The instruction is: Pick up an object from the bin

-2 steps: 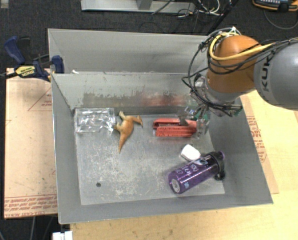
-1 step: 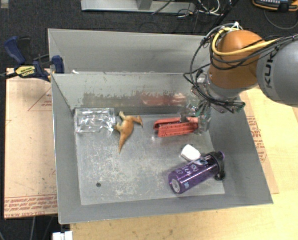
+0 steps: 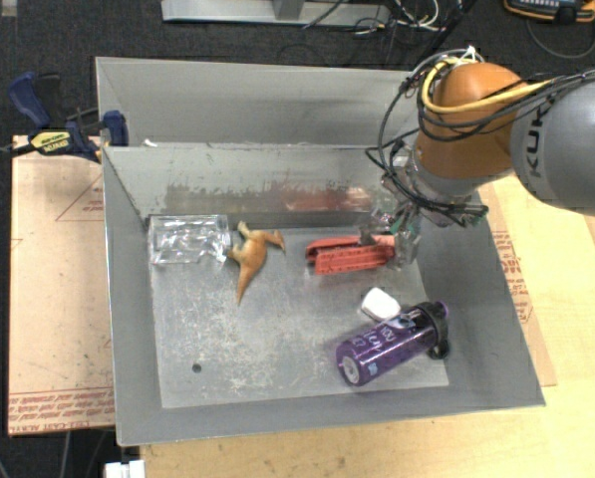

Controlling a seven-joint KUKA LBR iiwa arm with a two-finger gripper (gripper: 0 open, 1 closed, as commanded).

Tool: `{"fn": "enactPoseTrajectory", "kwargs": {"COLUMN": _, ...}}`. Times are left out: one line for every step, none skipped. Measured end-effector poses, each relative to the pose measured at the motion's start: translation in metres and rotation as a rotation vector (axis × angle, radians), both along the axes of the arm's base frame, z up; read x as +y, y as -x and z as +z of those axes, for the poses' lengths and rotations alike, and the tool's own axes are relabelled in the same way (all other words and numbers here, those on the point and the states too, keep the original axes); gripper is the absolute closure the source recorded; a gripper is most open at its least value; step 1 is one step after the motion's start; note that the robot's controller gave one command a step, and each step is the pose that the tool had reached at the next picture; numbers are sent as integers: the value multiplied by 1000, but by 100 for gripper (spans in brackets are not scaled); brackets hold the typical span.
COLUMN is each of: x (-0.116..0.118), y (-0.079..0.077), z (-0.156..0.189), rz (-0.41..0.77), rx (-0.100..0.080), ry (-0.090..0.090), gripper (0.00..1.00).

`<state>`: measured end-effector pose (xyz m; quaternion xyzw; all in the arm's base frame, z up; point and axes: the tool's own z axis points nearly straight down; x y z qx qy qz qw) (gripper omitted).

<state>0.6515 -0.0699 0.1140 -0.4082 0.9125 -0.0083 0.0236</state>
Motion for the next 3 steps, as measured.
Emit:
{"fn": "enactPoseTrajectory", "kwargs": {"x": -35, "y": 11, "z": 24, "rz": 70, "rx": -1, "ry": 1, "gripper": 100}}
{"fn": "enactPoseTrajectory", "kwargs": {"x": -59, "y": 11, "z": 31, "rz": 82, "rx": -1, "ry": 7, "gripper": 100}}
{"fn": "enactPoseTrajectory", "kwargs": {"x": -41, "y": 7, "z": 74, "rz": 74, "rx": 7, "ry": -1, "gripper": 100}}
